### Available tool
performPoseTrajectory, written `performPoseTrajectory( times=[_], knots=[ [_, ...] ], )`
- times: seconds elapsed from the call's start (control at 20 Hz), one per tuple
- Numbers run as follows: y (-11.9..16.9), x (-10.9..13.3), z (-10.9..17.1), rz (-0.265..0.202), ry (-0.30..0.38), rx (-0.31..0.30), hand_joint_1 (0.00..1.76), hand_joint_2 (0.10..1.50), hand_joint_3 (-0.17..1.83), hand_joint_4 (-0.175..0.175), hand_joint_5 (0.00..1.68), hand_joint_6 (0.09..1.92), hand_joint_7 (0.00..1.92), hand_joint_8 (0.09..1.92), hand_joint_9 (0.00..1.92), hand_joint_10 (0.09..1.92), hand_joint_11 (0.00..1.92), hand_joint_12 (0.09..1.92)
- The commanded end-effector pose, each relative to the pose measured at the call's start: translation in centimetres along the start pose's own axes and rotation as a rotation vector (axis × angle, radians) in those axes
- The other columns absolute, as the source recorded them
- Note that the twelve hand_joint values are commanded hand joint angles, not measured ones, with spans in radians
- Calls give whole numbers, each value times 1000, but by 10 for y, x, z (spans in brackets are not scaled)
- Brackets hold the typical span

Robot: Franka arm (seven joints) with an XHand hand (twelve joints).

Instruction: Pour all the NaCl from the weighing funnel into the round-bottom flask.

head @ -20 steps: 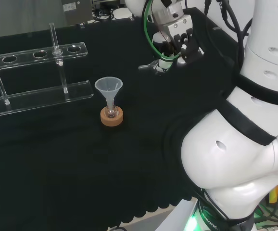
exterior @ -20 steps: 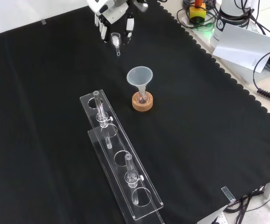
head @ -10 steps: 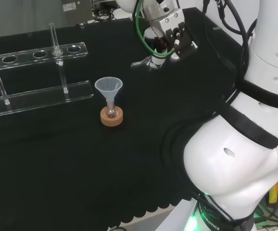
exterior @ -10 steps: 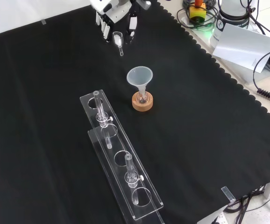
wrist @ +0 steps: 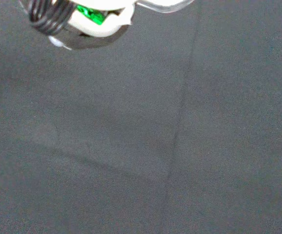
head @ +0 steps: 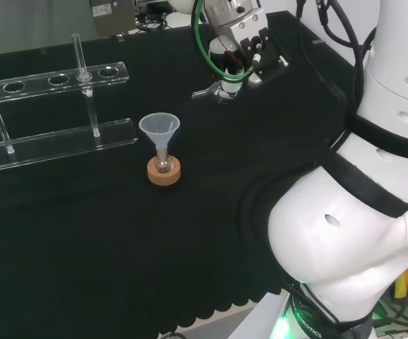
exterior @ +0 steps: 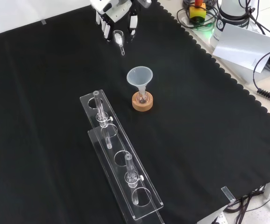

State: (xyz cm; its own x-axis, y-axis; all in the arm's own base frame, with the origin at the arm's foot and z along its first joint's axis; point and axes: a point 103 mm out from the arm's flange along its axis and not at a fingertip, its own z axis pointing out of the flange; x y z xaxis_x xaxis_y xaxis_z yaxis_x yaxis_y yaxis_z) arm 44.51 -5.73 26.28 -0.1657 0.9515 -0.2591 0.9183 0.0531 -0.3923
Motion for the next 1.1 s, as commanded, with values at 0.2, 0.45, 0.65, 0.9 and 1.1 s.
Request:
performPoseTrajectory(
  times=[0.2,0.45,0.65,0.9,1.1],
  knots=[
    [1,64,-34,-102,-93,41,1105,737,643,79,1122,933,1118,575,1346,179,1043,925],
    [3,75,-36,-116,-113,50,1105,735,645,79,1124,931,1121,576,1348,178,1044,926],
    [5,83,-37,-122,-126,65,1106,733,647,79,1126,929,1123,575,1350,177,1044,926],
    [5,82,-38,-115,-136,82,1107,731,649,79,1127,927,1125,575,1351,175,1044,926],
    [3,81,-37,-110,-144,89,1107,730,651,79,1128,926,1127,574,1353,174,1045,926]
  ],
)
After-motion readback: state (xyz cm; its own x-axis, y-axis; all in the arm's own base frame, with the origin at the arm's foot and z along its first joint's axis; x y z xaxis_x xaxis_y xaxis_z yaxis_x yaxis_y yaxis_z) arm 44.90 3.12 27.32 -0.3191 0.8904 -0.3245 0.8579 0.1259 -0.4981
